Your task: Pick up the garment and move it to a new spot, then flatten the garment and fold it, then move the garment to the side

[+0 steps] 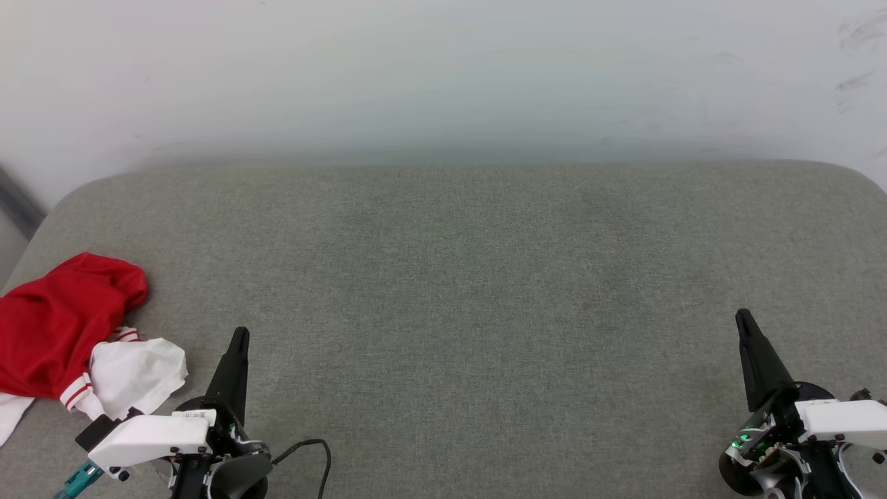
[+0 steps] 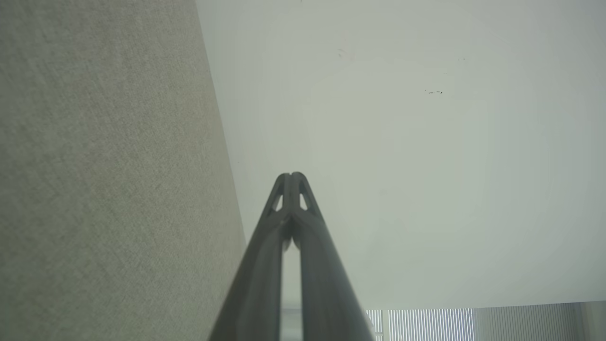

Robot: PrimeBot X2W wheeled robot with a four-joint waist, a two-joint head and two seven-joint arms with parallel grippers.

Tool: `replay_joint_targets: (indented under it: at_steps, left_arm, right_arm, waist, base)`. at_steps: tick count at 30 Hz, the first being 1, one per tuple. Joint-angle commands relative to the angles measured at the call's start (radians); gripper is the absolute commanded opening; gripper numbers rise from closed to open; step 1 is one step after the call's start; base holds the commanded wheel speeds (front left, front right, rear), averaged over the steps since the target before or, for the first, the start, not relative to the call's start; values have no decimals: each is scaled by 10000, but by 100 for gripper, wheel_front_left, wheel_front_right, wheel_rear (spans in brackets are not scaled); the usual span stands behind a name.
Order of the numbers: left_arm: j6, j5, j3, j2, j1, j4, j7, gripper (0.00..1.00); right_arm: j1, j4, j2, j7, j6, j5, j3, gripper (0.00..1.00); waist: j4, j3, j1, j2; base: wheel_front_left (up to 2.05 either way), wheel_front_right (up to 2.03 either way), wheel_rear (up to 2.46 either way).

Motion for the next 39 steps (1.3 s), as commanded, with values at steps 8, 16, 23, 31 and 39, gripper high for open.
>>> replay_joint_targets:
  at_steps: [8,16,23,31,39]
  left_arm:
    - [-20,7,23,-3,-75,-9,17,0]
    - [-20,7,23,-3,-76,-9,17,0]
    - [-20,7,23,-3,-76,-9,17,0]
    - [2,9,-96,-13,90,130,-42,100]
    - [2,252,-812,-10,-18,-146,-567,100]
  right_arm:
    - [-111,3,31,-8,-4,-45,5,0]
    - [-111,3,31,-8,-4,-45,5,0]
    - [-111,3,31,-8,-4,-45,5,0]
    - [127,112,6,-40,0,-16,27,100]
    - [293,-322,-20,-554,0,-319,332,100]
  waist:
    - [0,0,0,0]
    - [0,0,0,0]
    - [0,0,0,0]
    - [0,1,0,0]
    - [11,-5,0,0]
  base:
    - [0,0,0]
    - [0,0,0]
    - [0,0,0]
    - [0,0,0]
    - [0,0,0]
